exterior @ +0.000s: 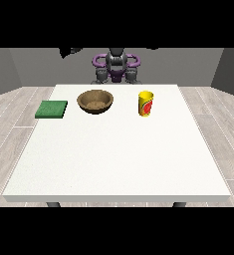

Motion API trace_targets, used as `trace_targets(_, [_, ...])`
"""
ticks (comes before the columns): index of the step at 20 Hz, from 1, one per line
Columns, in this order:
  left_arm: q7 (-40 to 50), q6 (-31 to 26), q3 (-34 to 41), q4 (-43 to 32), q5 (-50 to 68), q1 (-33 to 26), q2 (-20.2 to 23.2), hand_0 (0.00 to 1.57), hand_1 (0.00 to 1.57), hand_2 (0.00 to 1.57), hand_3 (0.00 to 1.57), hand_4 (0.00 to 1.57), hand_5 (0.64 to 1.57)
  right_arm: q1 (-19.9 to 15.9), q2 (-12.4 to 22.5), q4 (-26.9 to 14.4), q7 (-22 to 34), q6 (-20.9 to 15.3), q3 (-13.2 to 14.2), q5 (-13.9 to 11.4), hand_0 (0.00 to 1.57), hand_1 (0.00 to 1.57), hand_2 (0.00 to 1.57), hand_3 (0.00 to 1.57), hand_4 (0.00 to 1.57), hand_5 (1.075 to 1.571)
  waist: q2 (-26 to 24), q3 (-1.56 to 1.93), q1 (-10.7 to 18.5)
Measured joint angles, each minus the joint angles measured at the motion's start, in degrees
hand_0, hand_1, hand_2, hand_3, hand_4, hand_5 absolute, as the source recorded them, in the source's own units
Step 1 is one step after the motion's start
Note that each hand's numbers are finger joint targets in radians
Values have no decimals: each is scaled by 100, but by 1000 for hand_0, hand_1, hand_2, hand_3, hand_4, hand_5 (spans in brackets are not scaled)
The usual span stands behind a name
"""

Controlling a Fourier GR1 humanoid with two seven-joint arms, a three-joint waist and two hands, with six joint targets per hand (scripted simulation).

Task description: Pick the cup and pour the ball into the bowl, then pick the bowl and place it on the pad

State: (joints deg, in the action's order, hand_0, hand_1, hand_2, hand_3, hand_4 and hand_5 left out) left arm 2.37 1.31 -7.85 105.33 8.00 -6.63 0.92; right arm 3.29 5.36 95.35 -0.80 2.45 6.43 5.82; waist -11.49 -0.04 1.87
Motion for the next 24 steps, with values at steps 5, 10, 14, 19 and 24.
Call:
trace_targets(5, [-358,-31,104,4,-201,331,98,0,0,0,0,0,1402,-328,-89,-45,-207,-36,-15,4,0,0,0,0,0,1563,605,4,-33])
trace_targets(10, [-715,-10,528,-509,-361,1106,284,0,0,0,0,0,1317,-889,-71,-275,-476,54,-33,27,0,0,0,0,0,1564,1381,4,-183])
trace_targets(14, [-1032,-87,1027,-1040,-362,1685,612,0,0,0,0,0,1254,-1204,37,-545,-821,197,71,74,0,0,0,0,0,1559,1961,3,-309])
trace_targets(19, [-1560,-128,1387,-1912,-429,2245,808,0,0,0,0,0,1257,-1556,207,-959,-1171,343,206,83,0,0,0,0,0,1560,2377,4,-455])
trace_targets(24, [-1942,-61,1517,-2836,-576,2617,816,0,0,0,0,0,1244,-1740,431,-1440,-1290,564,379,184,0,0,0,0,0,1562,2276,4,-547])
